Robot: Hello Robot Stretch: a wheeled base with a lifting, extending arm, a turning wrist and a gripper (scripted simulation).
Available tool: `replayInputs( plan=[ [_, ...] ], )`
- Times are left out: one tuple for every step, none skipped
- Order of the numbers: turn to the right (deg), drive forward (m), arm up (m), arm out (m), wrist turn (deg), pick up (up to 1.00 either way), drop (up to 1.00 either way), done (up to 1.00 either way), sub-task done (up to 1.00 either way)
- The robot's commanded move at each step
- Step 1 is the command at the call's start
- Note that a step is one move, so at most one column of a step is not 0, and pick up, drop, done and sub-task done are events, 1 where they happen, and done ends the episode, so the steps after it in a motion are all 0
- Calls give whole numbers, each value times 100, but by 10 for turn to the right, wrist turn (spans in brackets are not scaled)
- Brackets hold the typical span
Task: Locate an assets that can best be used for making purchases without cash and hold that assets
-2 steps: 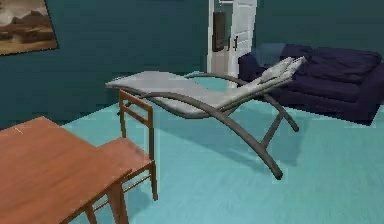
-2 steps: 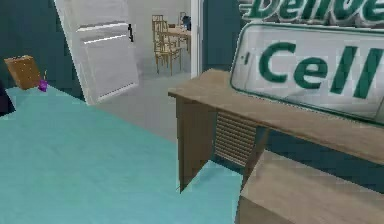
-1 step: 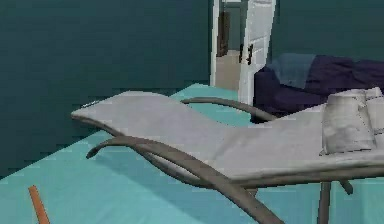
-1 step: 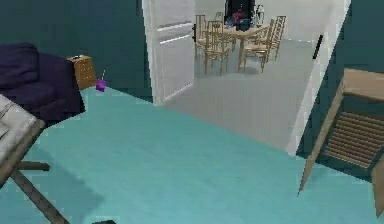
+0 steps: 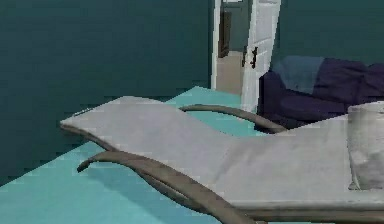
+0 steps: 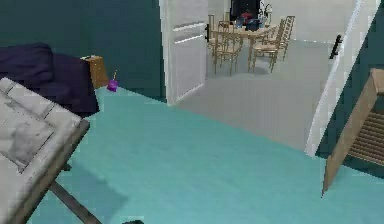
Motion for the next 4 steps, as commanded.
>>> replayInputs(
  plan=[
    [-210, 0, 0, 0, 0, 0, 0, 0, 0],
    [0, 40, 0, 0, 0, 0, 0, 0, 0],
    [-330, 0, 0, 0, 0, 0, 0, 0, 0],
    [0, 45, 0, 0, 0, 0, 0, 0, 0]
  ],
)
